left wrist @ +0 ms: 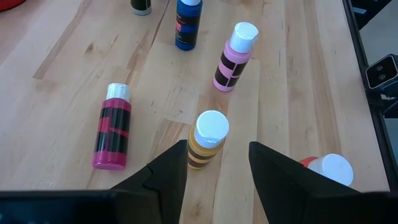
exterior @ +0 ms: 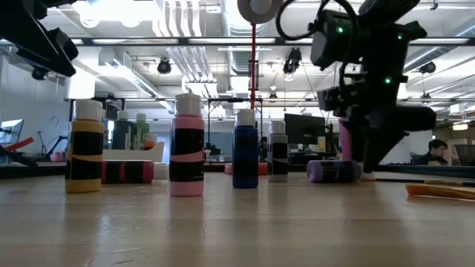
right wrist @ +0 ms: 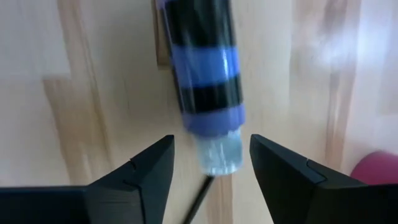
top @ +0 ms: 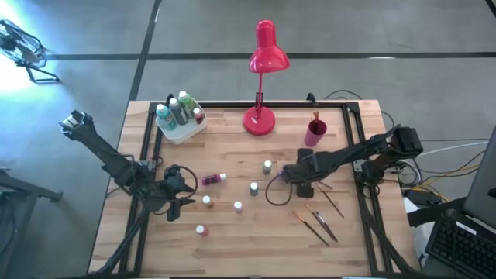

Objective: Pick & Place Paint Supplies
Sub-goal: Put the purple paint bottle into the white bin

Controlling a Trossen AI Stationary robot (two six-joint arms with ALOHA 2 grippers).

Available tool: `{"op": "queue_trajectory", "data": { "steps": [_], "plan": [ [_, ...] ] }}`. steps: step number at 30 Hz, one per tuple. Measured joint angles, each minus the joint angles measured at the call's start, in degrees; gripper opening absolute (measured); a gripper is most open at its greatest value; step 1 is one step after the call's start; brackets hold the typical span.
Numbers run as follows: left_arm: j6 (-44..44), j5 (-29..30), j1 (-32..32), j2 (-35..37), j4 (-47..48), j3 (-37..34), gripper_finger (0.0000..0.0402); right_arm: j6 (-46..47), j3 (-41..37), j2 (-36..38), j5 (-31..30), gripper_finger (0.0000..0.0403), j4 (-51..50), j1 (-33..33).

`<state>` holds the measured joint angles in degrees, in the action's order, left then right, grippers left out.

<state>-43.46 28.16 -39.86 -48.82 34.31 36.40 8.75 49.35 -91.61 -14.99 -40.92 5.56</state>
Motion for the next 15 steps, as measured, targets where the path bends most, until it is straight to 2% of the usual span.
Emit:
{"op": "queue_trajectory", "data": {
  "steps": [8,15],
  "plan": [
    [0.0,0.0,0.0,0.0,0.0,0.0,0.0177,-2.42,5.36,-2.74,0.6,0.0241,-0.5,-0.22],
    [0.0,0.0,0.0,0.0,0.01,0.0,0.0177,-6.51,9.52,-9.63,1.73,0.0267,-0.53,-1.26]
  ]
}}
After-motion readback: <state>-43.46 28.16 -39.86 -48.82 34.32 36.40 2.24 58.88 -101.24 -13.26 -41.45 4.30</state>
